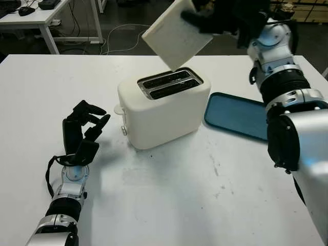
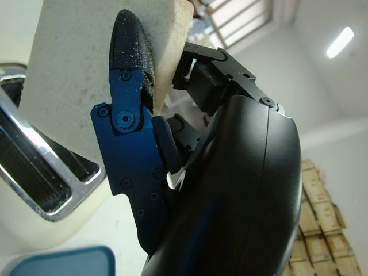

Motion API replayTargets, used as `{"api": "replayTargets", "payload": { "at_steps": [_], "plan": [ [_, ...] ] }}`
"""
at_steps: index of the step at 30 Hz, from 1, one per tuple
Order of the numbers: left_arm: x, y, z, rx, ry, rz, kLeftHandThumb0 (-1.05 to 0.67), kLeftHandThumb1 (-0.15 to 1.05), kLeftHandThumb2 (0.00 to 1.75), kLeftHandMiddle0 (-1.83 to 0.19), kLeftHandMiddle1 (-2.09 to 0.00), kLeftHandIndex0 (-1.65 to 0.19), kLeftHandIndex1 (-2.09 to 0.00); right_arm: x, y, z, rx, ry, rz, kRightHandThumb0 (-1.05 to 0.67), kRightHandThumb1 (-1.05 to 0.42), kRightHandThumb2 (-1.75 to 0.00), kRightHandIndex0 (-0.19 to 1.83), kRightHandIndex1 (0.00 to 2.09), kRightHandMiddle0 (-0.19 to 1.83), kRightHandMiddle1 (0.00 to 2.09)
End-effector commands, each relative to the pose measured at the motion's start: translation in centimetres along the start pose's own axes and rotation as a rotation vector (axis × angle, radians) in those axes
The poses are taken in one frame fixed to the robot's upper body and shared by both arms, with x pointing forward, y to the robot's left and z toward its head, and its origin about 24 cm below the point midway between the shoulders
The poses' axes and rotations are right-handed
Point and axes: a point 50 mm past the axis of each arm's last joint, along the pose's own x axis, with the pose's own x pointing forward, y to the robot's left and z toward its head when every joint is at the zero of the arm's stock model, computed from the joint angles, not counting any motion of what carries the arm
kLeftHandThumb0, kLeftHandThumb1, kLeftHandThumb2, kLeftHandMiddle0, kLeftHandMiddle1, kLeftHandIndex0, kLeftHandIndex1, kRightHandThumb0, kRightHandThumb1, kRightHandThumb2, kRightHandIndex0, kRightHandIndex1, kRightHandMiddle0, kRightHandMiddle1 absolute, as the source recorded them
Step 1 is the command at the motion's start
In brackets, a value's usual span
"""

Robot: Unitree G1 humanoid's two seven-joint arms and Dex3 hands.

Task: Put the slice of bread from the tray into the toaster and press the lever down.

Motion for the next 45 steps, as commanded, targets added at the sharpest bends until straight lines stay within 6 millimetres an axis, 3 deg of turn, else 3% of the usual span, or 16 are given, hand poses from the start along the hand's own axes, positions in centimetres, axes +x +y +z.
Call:
{"api": "replayTargets", "payload": {
  "at_steps": [1,23,38,45],
  "plan": [
    [-0.9,-0.2,-0.7,-0.006,0.04,-0.001,-0.6,0.92,0.0,-0.7,-1.5,-0.68,-1.32,-0.2,0.6,-1.1,-0.009,0.042,0.0,-0.59,-0.92,-0.35,1.11,1.75,0.94,1.75],
    [-1.0,-0.2,-0.7,-0.002,0.036,0.0,-0.61,0.92,0.0,-0.7,-1.51,-0.67,-1.33,-1.2,2.1,-4.0,-0.112,0.178,0.089,-0.64,-0.92,-0.35,1.1,1.75,0.94,1.75],
    [-1.1,-0.4,-0.7,-0.002,0.041,0.0,-0.61,0.92,0.01,-0.69,-1.51,-0.66,-1.34,-1.6,1.1,-3.6,-0.193,0.209,0.154,-0.62,-0.92,-0.32,1.14,1.75,0.94,1.75],
    [-1.1,-0.4,-0.7,0.003,0.045,0.001,-0.61,0.92,0.01,-0.7,-1.51,-0.66,-1.34,-1.3,0.9,-2.3,-0.359,0.176,0.201,-0.62,-0.92,-0.33,1.13,1.75,0.91,1.75]
  ]
}}
